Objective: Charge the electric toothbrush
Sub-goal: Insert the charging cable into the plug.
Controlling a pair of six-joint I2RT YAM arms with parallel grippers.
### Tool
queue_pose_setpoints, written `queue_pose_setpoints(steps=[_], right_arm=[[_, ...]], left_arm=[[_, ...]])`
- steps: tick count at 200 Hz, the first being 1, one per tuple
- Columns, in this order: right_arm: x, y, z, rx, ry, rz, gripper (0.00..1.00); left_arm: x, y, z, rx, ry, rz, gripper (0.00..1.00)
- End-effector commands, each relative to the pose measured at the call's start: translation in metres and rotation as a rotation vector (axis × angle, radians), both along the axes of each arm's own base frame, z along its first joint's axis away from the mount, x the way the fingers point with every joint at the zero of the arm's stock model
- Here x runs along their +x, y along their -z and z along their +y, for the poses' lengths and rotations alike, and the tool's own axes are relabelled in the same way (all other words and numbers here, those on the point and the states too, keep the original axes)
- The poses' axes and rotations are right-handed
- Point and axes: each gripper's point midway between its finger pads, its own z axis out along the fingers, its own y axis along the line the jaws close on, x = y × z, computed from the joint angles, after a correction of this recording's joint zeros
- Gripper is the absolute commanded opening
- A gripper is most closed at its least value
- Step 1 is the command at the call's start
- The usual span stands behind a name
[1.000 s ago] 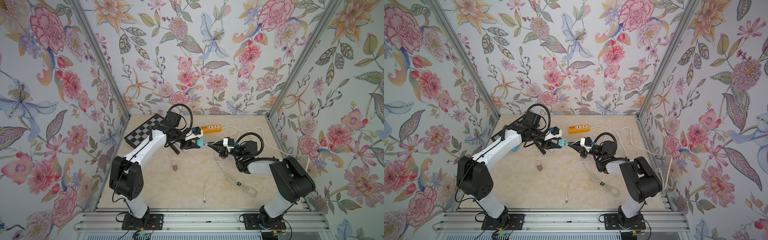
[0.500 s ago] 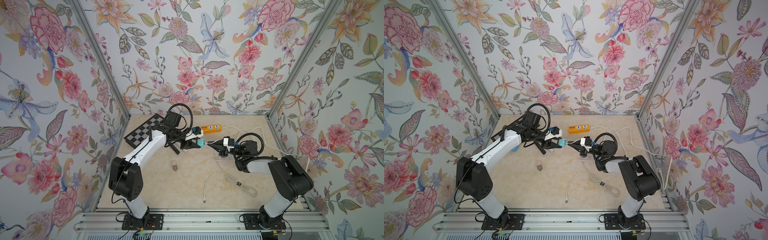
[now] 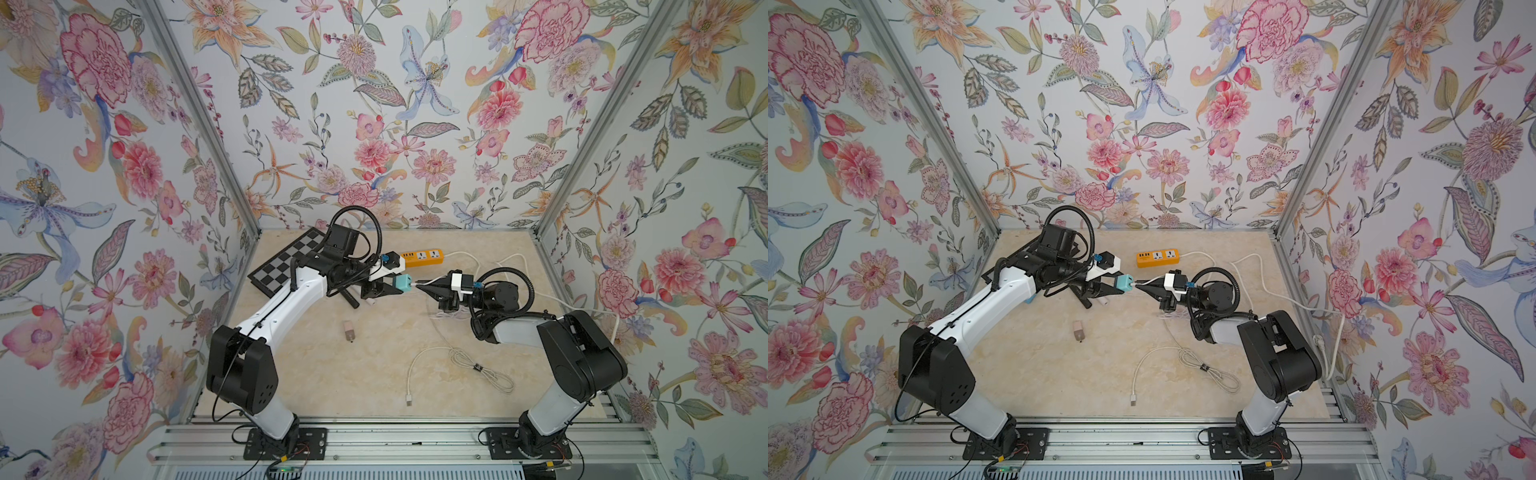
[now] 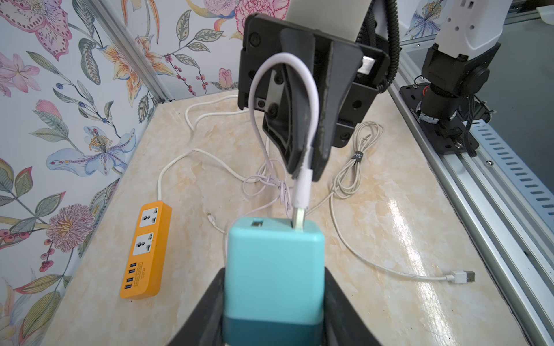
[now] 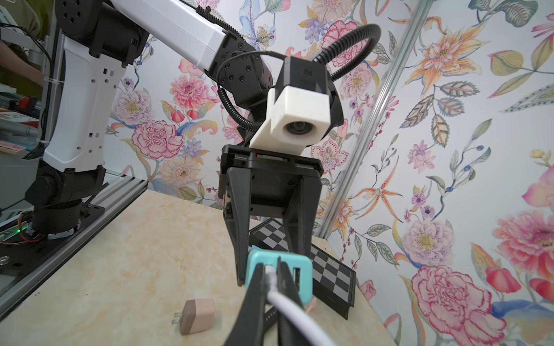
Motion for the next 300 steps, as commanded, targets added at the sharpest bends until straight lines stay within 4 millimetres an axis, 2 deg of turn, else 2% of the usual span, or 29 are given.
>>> queue_pose_setpoints(steps=[1,8,11,25,47,64,81,114,150,186,223,243,258,300], right_arm=[[-0.017,0.004,0.011,-0.038,-0.097,0.013,0.05],[-0.018,0.004,0.011,-0.041,-0.101,0.014,0.04],[-0.018,0.006,0.011,-0.045,-0.103,0.017,0.03],[-0.019,0.009,0.011,-0.057,-0.116,0.027,0.02],[-0.018,0.011,0.011,-0.067,-0.119,0.038,0.02],[-0.016,0.01,0.013,-0.069,-0.11,0.044,0.0],[-0.014,0.012,0.017,-0.086,-0.095,0.047,0.0],[-0.012,0.03,0.029,-0.199,-0.058,0.04,0.0],[-0.014,0.025,0.032,-0.175,-0.079,0.054,0.0],[-0.011,0.036,0.039,-0.2,-0.077,0.067,0.0],[-0.014,0.035,0.04,-0.184,-0.104,0.093,0.0],[-0.017,0.047,0.046,-0.252,-0.099,0.077,0.0],[-0.018,0.06,0.05,-0.315,-0.087,0.074,0.0],[-0.016,0.059,0.053,-0.293,-0.08,0.085,0.0]], left_arm=[[-0.034,-0.059,-0.023,-0.15,0.158,-0.105,0.0],[-0.035,-0.062,-0.025,-0.172,0.167,-0.111,0.0],[-0.041,-0.075,-0.022,-0.192,0.171,-0.139,0.0],[-0.046,-0.094,-0.022,-0.25,0.176,-0.174,0.0],[-0.055,-0.112,-0.023,-0.299,0.178,-0.212,0.0],[-0.059,-0.117,-0.026,-0.293,0.174,-0.238,0.0],[-0.06,-0.113,-0.032,-0.26,0.16,-0.252,0.0],[-0.064,-0.112,-0.042,-0.222,0.174,-0.264,0.0],[-0.083,-0.142,-0.049,-0.312,0.22,-0.318,0.0],[-0.103,-0.158,-0.057,-0.345,0.266,-0.36,0.0],[-0.122,-0.179,-0.052,-0.421,0.319,-0.387,0.0],[-0.13,-0.19,-0.048,-0.453,0.329,-0.41,0.0],[-0.135,-0.195,-0.047,-0.463,0.334,-0.423,0.0],[-0.149,-0.203,-0.052,-0.491,0.38,-0.437,0.0]])
